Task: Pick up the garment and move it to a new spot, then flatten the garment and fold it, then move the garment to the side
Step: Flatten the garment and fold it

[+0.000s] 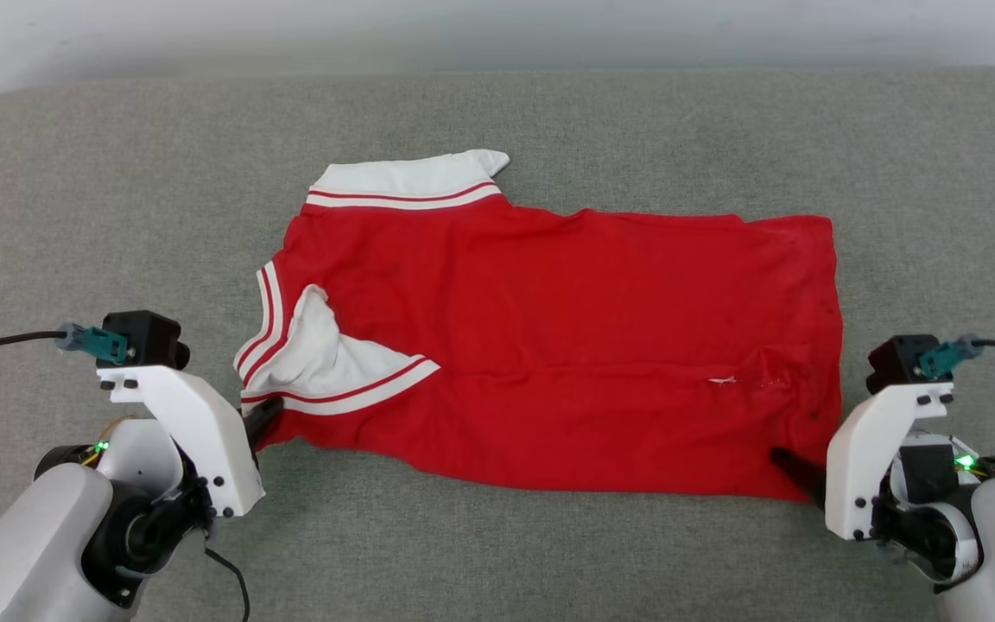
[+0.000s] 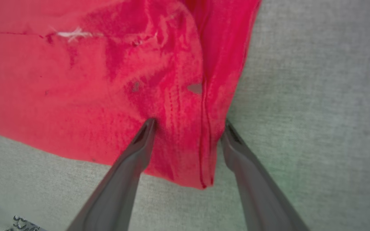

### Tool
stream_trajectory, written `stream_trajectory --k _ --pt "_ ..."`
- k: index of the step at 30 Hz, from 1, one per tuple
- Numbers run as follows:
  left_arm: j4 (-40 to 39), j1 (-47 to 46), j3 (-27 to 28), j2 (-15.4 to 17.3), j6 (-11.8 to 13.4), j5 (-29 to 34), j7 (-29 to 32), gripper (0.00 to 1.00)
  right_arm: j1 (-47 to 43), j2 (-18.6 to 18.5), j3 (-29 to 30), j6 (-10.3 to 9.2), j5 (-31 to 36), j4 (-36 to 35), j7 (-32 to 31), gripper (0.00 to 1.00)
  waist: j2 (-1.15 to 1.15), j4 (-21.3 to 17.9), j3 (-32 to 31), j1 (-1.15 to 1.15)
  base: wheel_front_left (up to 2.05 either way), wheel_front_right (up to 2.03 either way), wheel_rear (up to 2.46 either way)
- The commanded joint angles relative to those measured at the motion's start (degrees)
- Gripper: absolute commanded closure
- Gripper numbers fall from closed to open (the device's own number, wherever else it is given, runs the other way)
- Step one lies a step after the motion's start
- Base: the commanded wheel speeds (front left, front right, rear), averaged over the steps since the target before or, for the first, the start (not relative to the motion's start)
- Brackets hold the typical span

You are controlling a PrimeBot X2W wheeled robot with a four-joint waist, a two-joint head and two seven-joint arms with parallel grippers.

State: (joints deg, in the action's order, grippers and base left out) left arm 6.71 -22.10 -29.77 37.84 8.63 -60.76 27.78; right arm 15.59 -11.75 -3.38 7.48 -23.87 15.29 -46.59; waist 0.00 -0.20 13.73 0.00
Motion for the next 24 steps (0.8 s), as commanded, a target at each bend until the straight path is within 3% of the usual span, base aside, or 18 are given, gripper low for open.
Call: stream_trajectory --k 1,2,14,24 --pt "0.11 -0.81 -0.09 -0.13 -0.16 0.08 -0.35 1.0 -0.74 1.27 -2.11 0.03 -0.76 2.65 -0.99 0.51 0.0 0.21 0.25 0.0 0.0 0.0 0.0" --pt "0.33 -0.79 -0.13 -0.24 -0.27 0.09 -0.38 1.0 -0.41 1.4 -2.65 0.08 -1.29 3.25 -0.93 1.0 0.0 0.26 0.3 0.0 0.0 0.0 0.0" --pt "3.54 2.13 -0.07 -1.83 -0.29 -0.53 -3.03 1.0 2.49 -2.6 -5.44 0.06 -4.15 3.55 3.28 1.0 0.0 0.04 -5.0 0.0 0.0 0.0 0.0" --pt "2.88 9.54 0.17 -2.43 1.49 -1.99 -5.97 1.0 -2.17 -5.04 -7.5 0.0 -7.28 1.91 4.11 1.0 0.0 1.28 -13.72 0.0 0.0 0.0 0.0"
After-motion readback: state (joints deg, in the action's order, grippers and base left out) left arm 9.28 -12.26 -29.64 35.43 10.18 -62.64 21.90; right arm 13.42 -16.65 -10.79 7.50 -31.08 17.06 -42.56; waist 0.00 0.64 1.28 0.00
